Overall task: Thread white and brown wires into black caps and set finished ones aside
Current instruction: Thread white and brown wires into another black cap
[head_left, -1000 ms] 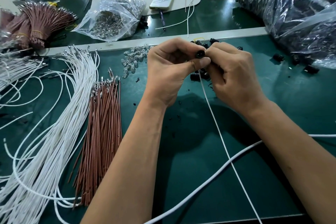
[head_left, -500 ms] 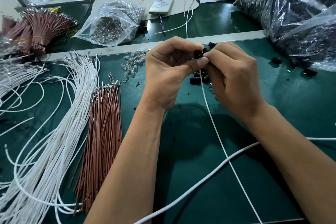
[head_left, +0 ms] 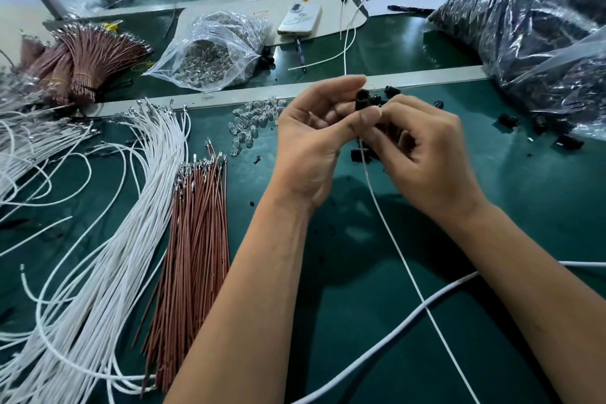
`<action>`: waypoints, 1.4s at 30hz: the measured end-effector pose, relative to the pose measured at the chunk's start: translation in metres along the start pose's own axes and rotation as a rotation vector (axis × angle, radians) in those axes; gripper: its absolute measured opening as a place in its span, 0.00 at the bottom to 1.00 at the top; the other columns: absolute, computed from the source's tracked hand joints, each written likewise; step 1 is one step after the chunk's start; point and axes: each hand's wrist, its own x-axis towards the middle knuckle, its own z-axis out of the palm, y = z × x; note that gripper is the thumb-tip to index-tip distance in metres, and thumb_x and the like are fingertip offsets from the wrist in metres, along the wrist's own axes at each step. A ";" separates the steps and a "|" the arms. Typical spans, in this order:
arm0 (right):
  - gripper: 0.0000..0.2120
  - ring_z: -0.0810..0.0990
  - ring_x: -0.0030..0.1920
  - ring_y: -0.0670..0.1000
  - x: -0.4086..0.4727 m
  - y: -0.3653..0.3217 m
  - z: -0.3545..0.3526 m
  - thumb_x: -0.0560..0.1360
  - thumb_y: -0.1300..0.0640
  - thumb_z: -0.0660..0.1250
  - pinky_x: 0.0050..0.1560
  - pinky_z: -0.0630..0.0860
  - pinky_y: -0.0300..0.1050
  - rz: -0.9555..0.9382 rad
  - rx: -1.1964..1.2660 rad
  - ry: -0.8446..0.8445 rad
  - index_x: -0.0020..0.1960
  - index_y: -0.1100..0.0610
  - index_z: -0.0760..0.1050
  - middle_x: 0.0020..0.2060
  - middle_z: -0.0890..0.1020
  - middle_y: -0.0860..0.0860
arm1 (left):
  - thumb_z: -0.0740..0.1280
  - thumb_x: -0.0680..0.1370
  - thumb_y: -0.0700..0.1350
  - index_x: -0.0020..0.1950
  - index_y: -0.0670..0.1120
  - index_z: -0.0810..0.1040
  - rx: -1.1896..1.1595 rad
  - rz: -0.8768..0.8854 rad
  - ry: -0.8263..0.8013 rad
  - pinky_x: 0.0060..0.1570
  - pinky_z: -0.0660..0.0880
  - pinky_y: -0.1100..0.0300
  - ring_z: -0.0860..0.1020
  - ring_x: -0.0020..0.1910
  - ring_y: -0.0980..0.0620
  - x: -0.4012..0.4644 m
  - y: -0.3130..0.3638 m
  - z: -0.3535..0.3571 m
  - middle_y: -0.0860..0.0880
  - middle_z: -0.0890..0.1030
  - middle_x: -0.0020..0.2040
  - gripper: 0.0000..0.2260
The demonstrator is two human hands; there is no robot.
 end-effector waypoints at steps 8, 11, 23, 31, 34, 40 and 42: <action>0.08 0.80 0.38 0.57 0.000 0.001 0.001 0.80 0.62 0.71 0.39 0.75 0.55 0.083 0.033 -0.049 0.45 0.65 0.82 0.38 0.82 0.57 | 0.69 0.74 0.28 0.47 0.39 0.79 -0.013 -0.150 0.074 0.50 0.77 0.56 0.80 0.40 0.50 -0.002 -0.004 0.008 0.46 0.83 0.40 0.07; 0.10 0.78 0.36 0.57 -0.001 0.000 0.001 0.80 0.63 0.69 0.38 0.74 0.55 0.117 0.056 -0.048 0.41 0.65 0.78 0.35 0.80 0.56 | 0.71 0.73 0.33 0.45 0.42 0.81 -0.023 -0.221 0.087 0.48 0.79 0.57 0.83 0.39 0.51 -0.001 -0.002 0.004 0.45 0.85 0.40 0.05; 0.09 0.76 0.35 0.53 -0.003 -0.003 0.007 0.79 0.64 0.69 0.38 0.74 0.52 0.193 0.059 -0.204 0.39 0.61 0.76 0.32 0.77 0.50 | 0.74 0.71 0.33 0.40 0.42 0.81 -0.011 -0.246 0.332 0.45 0.75 0.55 0.79 0.36 0.48 0.001 -0.017 0.001 0.44 0.83 0.36 0.06; 0.18 0.70 0.28 0.47 0.031 -0.014 0.013 0.83 0.52 0.66 0.29 0.66 0.44 0.351 0.277 -0.252 0.39 0.61 0.80 0.29 0.76 0.55 | 0.71 0.76 0.35 0.47 0.40 0.79 -0.214 -0.217 0.481 0.31 0.76 0.63 0.80 0.32 0.52 0.004 0.005 -0.007 0.45 0.82 0.36 0.03; 0.16 0.79 0.33 0.49 0.071 -0.017 0.037 0.82 0.52 0.66 0.36 0.75 0.45 0.364 0.162 -0.179 0.42 0.59 0.84 0.33 0.83 0.52 | 0.72 0.77 0.36 0.48 0.41 0.77 -0.189 -0.059 0.666 0.33 0.77 0.62 0.80 0.32 0.51 0.007 0.018 -0.027 0.45 0.82 0.38 0.05; 0.13 0.83 0.52 0.58 0.101 -0.015 0.116 0.80 0.50 0.72 0.54 0.77 0.46 0.321 -0.305 -0.509 0.51 0.61 0.84 0.48 0.86 0.59 | 0.72 0.77 0.36 0.45 0.42 0.76 -0.030 0.101 0.861 0.31 0.75 0.60 0.77 0.32 0.52 0.007 0.021 -0.051 0.44 0.81 0.40 0.06; 0.09 0.83 0.55 0.62 0.104 -0.015 0.130 0.79 0.55 0.72 0.54 0.78 0.49 0.329 -0.388 -0.506 0.54 0.61 0.82 0.51 0.84 0.60 | 0.72 0.77 0.36 0.44 0.42 0.76 -0.034 0.114 0.878 0.28 0.74 0.61 0.76 0.28 0.53 0.010 0.021 -0.055 0.45 0.81 0.37 0.06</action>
